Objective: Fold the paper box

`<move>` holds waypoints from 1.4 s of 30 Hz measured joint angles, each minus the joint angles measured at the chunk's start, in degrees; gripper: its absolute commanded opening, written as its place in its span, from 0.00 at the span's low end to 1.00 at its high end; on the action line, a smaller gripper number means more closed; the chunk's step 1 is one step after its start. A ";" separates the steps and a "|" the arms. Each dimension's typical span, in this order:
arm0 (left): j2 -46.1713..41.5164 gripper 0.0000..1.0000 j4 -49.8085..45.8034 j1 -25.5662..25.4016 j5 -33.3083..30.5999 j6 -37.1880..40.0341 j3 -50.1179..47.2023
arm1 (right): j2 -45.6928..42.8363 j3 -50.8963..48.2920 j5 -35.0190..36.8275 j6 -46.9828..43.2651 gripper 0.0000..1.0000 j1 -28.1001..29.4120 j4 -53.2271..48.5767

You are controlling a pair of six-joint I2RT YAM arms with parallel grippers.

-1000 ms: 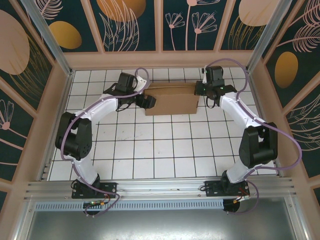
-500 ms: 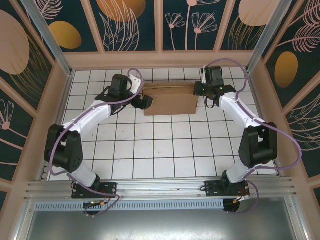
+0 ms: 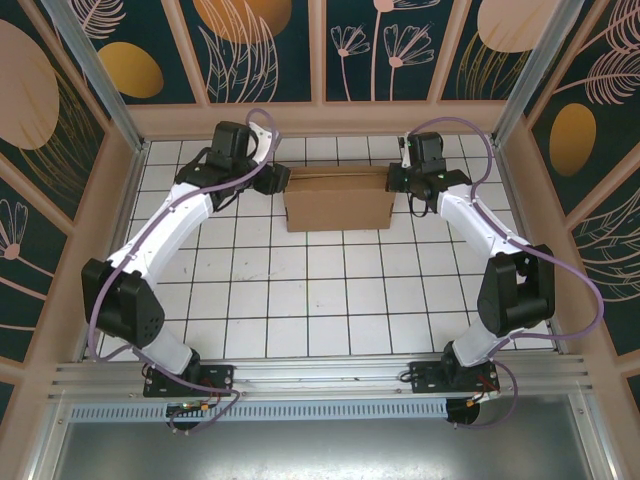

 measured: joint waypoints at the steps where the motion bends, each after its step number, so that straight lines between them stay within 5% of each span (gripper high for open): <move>1: 0.92 0.58 -1.01 0.00 -0.02 0.26 0.81 | 0.00 0.00 -0.17 0.00 0.00 0.00 0.00; 27: 10.10 0.12 -7.82 0.00 -2.64 -0.85 6.88 | 0.00 0.70 -1.09 -0.26 0.00 0.70 -1.51; 29: 10.36 0.12 -7.96 0.00 -2.45 -1.11 6.88 | 0.00 0.70 -1.09 -0.28 0.00 0.70 -1.53; 31: 10.51 0.26 -8.04 0.00 -2.40 -1.16 6.88 | 0.00 0.70 -1.09 -0.33 0.00 0.70 -1.51; 34: 10.71 0.27 -8.04 0.00 -2.27 -1.55 6.88 | 0.00 0.68 -1.09 -0.63 0.00 0.70 -1.51; 42: 11.56 0.06 -8.07 0.00 -2.49 -1.90 6.88 | 0.00 0.72 -1.09 -1.31 0.00 0.70 -1.55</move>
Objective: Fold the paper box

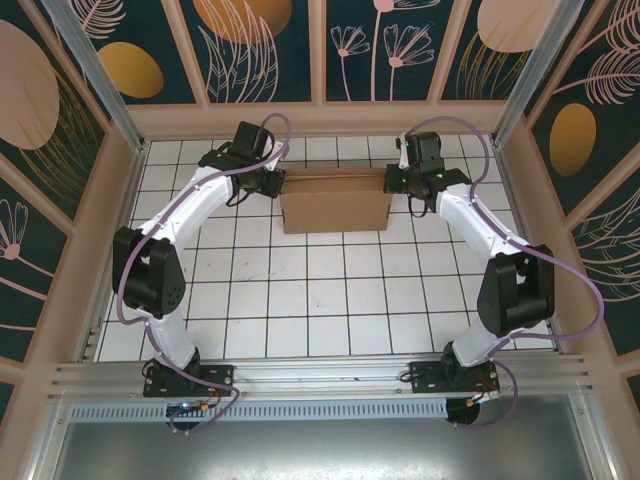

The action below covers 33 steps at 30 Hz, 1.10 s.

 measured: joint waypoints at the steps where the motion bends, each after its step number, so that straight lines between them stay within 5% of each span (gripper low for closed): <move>1: 0.00 0.04 0.02 0.00 0.00 -0.11 0.00 | 0.00 0.02 0.00 0.00 0.00 0.00 -0.04; 33: 2.69 0.00 -5.33 0.02 2.69 -4.22 5.53 | 2.62 6.88 2.03 2.23 0.00 0.31 -9.46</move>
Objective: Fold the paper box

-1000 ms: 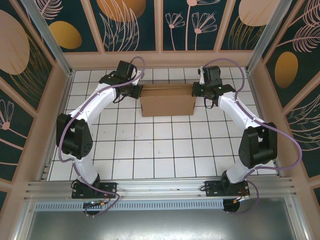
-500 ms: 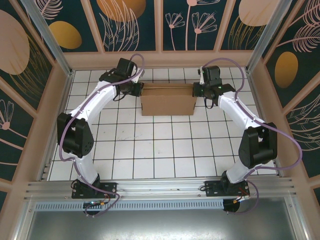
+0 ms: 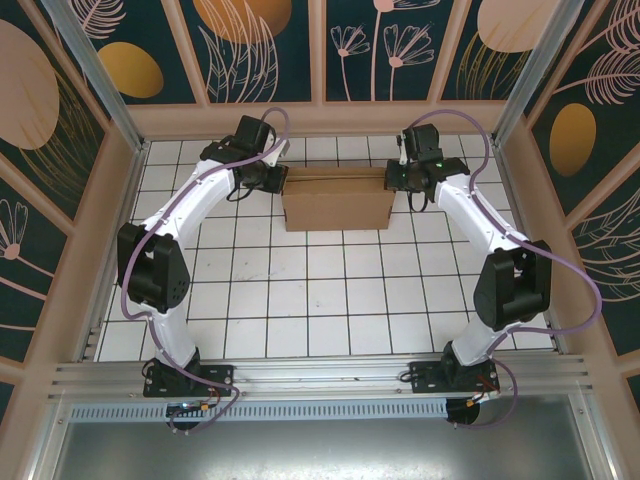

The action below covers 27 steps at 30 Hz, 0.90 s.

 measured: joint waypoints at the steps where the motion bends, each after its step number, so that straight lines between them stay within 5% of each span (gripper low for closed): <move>1: 0.00 0.00 -0.04 0.00 0.02 -0.09 0.04 | 0.17 0.35 0.00 0.20 0.00 0.00 -0.26; 27: 1.44 0.00 -1.90 0.02 -0.04 -1.51 2.54 | 4.35 7.06 0.61 2.23 0.00 0.11 -6.38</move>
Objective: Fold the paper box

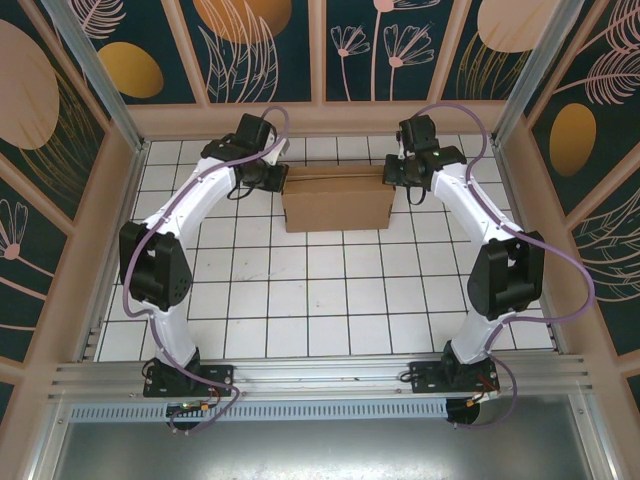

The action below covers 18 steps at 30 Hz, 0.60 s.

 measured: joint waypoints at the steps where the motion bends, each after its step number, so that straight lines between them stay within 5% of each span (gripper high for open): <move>1: 0.50 0.00 -0.35 0.04 0.07 -0.15 0.72 | 0.00 -0.04 0.24 -0.15 0.00 0.07 0.02; 18: 1.92 0.00 -4.09 0.39 4.35 -4.46 6.10 | -0.13 -2.27 5.90 -4.26 0.00 1.03 2.99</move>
